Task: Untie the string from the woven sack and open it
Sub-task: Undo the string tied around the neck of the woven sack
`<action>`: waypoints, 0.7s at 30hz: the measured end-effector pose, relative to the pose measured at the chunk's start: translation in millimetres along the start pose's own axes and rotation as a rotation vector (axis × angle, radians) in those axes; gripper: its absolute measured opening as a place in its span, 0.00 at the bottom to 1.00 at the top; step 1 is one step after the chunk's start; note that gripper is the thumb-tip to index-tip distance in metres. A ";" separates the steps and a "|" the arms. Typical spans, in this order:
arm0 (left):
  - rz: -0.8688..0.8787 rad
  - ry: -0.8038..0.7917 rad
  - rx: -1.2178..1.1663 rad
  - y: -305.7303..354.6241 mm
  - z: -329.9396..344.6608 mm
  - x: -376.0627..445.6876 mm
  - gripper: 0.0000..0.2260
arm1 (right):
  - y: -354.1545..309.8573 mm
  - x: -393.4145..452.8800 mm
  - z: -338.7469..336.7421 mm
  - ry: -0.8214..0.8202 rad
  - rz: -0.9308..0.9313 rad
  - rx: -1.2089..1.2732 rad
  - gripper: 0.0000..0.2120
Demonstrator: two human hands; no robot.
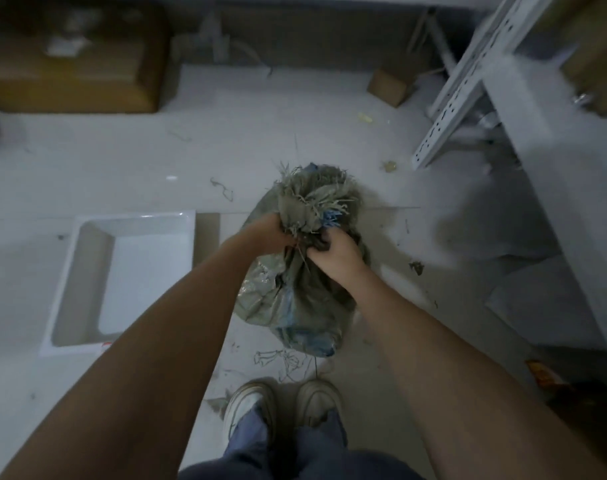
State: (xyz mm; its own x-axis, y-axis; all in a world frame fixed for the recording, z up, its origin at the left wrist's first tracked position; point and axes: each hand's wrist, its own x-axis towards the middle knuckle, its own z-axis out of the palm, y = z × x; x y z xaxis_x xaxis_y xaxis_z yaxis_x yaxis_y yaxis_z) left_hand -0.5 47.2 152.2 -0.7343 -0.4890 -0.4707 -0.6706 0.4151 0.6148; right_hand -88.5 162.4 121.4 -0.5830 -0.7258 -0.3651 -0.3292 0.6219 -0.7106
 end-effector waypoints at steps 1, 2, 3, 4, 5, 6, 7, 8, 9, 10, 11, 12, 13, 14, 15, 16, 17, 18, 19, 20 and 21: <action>-0.010 0.026 -0.014 9.8 -8.9 -11.4 0.18 | -10.2 -4.2 -6.7 0.011 -0.015 0.016 0.16; -0.010 0.060 -0.038 19.3 -16.6 -22.5 0.18 | -21.0 -9.8 -13.6 0.022 -0.031 0.040 0.16; -0.017 0.091 -0.069 27.3 -23.6 -32.3 0.18 | -30.9 -14.5 -19.9 0.037 -0.049 0.071 0.17; -0.011 0.124 -0.094 34.4 -29.3 -40.4 0.19 | -40.4 -19.3 -25.9 0.055 -0.061 0.101 0.18; -0.018 0.151 -0.119 41.6 -34.7 -49.3 0.19 | -49.7 -23.6 -31.5 0.073 -0.073 0.126 0.19; -0.009 0.184 -0.144 48.3 -39.8 -57.7 0.20 | -58.7 -27.8 -36.9 0.091 -0.085 0.145 0.20; -0.010 0.213 -0.173 54.0 -43.9 -65.3 0.19 | -67.5 -31.4 -42.0 0.115 -0.102 0.157 0.20; 0.000 0.246 -0.195 58.9 -47.2 -72.4 0.18 | -77.0 -36.5 -47.1 0.144 -0.117 0.160 0.20; 0.013 0.276 -0.218 63.8 -49.4 -79.7 0.15 | -86.3 -42.3 -51.7 0.174 -0.130 0.160 0.20; 0.040 0.313 -0.238 68.7 -50.6 -86.7 0.14 | -94.4 -48.6 -55.2 0.203 -0.136 0.173 0.20; 0.063 0.346 -0.264 73.6 -50.8 -94.3 0.14 | -101.6 -55.6 -57.9 0.227 -0.138 0.206 0.20; 0.087 0.381 -0.293 78.0 -49.9 -100.9 0.15 | -107.4 -62.7 -60.0 0.243 -0.135 0.248 0.20; 0.092 0.408 -0.331 82.2 -48.7 -108.3 0.16 | -111.8 -68.7 -61.3 0.255 -0.127 0.288 0.20; 0.092 0.436 -0.371 85.6 -46.8 -114.4 0.17 | -116.6 -75.4 -62.5 0.262 -0.119 0.337 0.20; 0.086 0.455 -0.412 88.9 -44.7 -121.3 0.17 | -120.7 -81.1 -63.6 0.266 -0.109 0.409 0.20; 0.094 0.482 -0.442 91.2 -42.4 -127.2 0.17 | -124.1 -87.6 -64.3 0.264 -0.100 0.511 0.20; 0.102 0.504 -0.465 92.5 -40.6 -132.6 0.17 | -126.1 -94.0 -65.5 0.256 -0.093 0.623 0.19; 0.114 0.524 -0.483 93.4 -39.1 -137.4 0.16 | -125.8 -100.0 -66.7 0.247 -0.085 0.708 0.18; 0.121 0.530 -0.503 94.3 -38.9 -141.9 0.16 | -124.2 -106.0 -68.9 0.245 -0.081 0.739 0.16; 0.129 0.526 -0.516 95.4 -40.0 -145.4 0.16 | -122.5 -110.0 -71.7 0.233 -0.078 0.733 0.14; 0.130 0.508 -0.524 96.5 -42.5 -148.2 0.16 | -121.0 -112.3 -75.7 0.214 -0.077 0.718 0.12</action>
State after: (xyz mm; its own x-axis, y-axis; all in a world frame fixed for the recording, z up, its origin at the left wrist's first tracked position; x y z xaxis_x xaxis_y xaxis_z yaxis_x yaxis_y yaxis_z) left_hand 48.2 127.2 308.2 -0.5803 -0.8081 -0.1007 -0.3498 0.1357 0.9269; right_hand -39.4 190.9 293.9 -0.7335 -0.6410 -0.2259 0.1480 0.1738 -0.9736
